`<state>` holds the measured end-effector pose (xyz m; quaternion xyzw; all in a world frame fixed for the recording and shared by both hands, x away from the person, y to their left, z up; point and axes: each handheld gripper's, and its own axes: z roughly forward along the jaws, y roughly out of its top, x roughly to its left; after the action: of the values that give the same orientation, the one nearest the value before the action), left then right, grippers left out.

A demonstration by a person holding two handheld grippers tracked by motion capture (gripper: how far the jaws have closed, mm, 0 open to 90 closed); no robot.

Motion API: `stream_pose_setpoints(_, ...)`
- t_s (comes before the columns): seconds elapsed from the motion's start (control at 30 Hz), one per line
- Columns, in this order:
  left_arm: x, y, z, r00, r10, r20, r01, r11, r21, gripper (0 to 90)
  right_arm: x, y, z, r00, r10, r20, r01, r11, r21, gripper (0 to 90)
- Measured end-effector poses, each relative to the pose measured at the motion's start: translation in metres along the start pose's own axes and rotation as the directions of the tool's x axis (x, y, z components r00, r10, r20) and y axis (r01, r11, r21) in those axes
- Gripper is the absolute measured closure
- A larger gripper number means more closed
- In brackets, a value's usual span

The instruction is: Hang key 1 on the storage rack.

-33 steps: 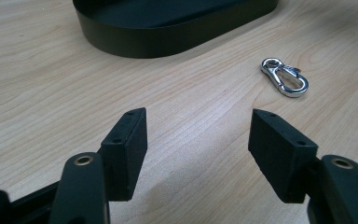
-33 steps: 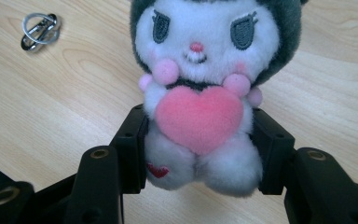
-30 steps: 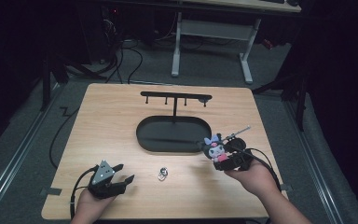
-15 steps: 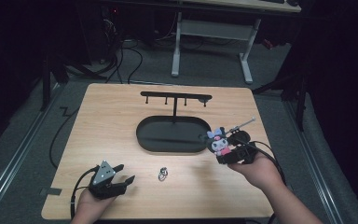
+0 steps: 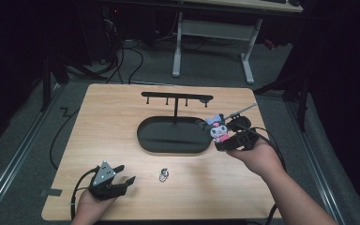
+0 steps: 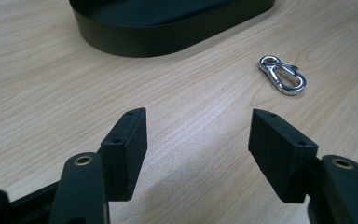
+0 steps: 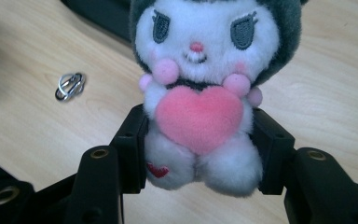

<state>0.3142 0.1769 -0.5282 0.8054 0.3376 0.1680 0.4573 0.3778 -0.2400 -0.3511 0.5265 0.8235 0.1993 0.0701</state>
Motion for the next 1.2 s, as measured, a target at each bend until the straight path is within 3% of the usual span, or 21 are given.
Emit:
stream_pose_setpoints(0.6,-0.001,0.0,0.001,0.9999,0.012,-0.001,-0.012,0.9999,0.007,35.6,0.004,0.034,-0.015,0.9998,-0.022,0.001,0.022,1.0,-0.019,48.7)
stream_pose_setpoints(1.2,0.001,-0.001,0.0,0.9999,0.012,-0.003,-0.012,0.9999,0.004,35.2,0.002,0.052,-0.022,0.9999,-0.011,0.007,0.011,0.999,-0.043,48.7)
